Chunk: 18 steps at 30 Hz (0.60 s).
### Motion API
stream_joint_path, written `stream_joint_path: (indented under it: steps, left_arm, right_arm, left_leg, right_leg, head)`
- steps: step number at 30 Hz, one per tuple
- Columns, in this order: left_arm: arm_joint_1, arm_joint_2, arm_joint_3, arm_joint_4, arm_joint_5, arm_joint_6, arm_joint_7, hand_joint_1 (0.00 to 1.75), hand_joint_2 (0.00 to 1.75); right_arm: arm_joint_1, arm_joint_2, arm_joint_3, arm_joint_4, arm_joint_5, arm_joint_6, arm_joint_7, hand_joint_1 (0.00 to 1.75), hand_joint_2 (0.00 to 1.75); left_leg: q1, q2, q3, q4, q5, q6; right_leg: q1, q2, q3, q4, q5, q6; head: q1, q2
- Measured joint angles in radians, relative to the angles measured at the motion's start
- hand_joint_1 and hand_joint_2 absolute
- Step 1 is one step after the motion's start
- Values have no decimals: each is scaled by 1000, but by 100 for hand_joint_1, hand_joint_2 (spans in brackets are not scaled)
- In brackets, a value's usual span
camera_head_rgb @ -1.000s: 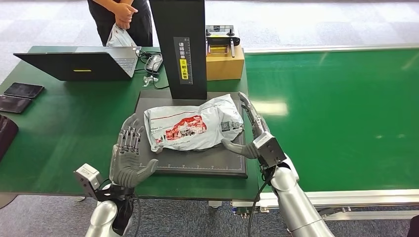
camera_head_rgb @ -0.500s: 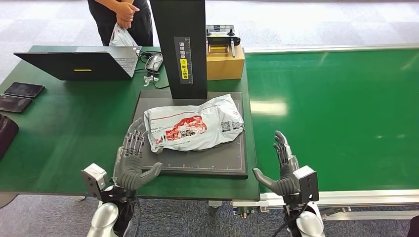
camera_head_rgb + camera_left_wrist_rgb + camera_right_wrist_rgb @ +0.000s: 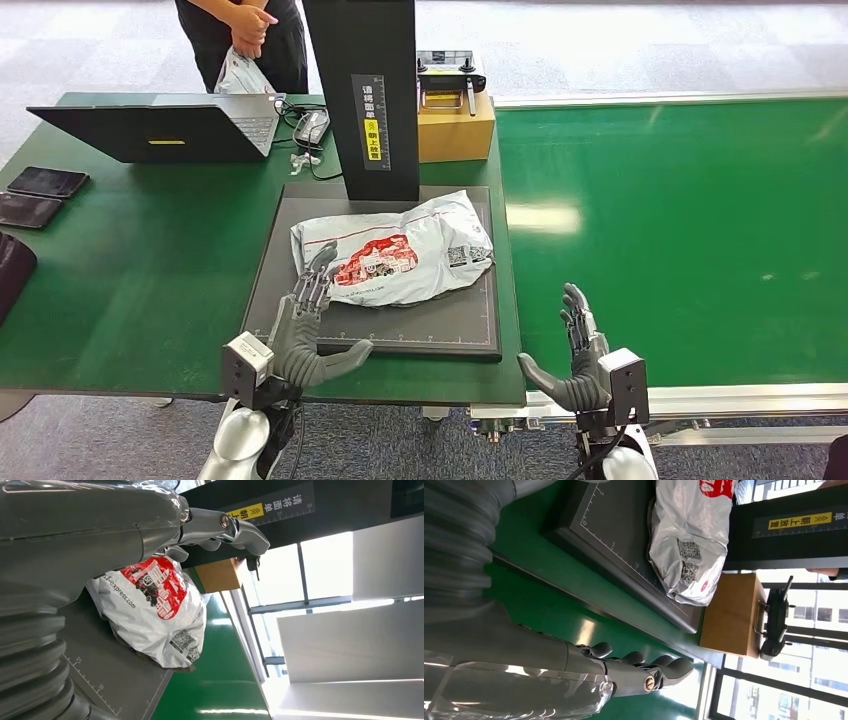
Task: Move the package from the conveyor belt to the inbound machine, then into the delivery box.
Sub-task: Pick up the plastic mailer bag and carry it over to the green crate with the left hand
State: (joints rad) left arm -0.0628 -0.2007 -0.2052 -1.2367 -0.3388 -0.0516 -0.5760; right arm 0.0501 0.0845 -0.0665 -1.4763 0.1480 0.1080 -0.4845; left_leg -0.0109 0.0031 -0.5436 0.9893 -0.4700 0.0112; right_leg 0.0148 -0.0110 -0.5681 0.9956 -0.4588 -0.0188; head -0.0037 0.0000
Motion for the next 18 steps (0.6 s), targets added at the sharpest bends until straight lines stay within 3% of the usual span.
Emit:
stream_joint_path:
  steps: [5, 8, 18]
  left_arm:
    - [-5, -2, -18, 0, -14, 6, 1, 0, 175]
    - [-33, -6, -49, 8, -107, 36, 35, 0, 175]
    - [-336, -80, -264, 224, -535, 170, 344, 0, 175]
  right_arm:
    - [2, 2, -1, 0, 1, 1, 0, 0, 175]
    - [1, 4, -1, 0, 13, 3, -1, 0, 175]
    - [-11, 22, 8, 4, 62, 9, 22, 0, 175]
  left_leg:
    - [0, 0, 0, 0, 0, 0]
    - [0, -1, 0, 0, 0, 0]
    - [0, -2, -1, 1, 2, 2]
  right_leg:
    - [0, 0, 0, 0, 0, 0]
    - [0, -1, 0, 0, 0, 0]
    - [-1, -1, 0, 0, 2, 2]
  head:
    - [0, 0]
    - [0, 0]
    - [0, 0]
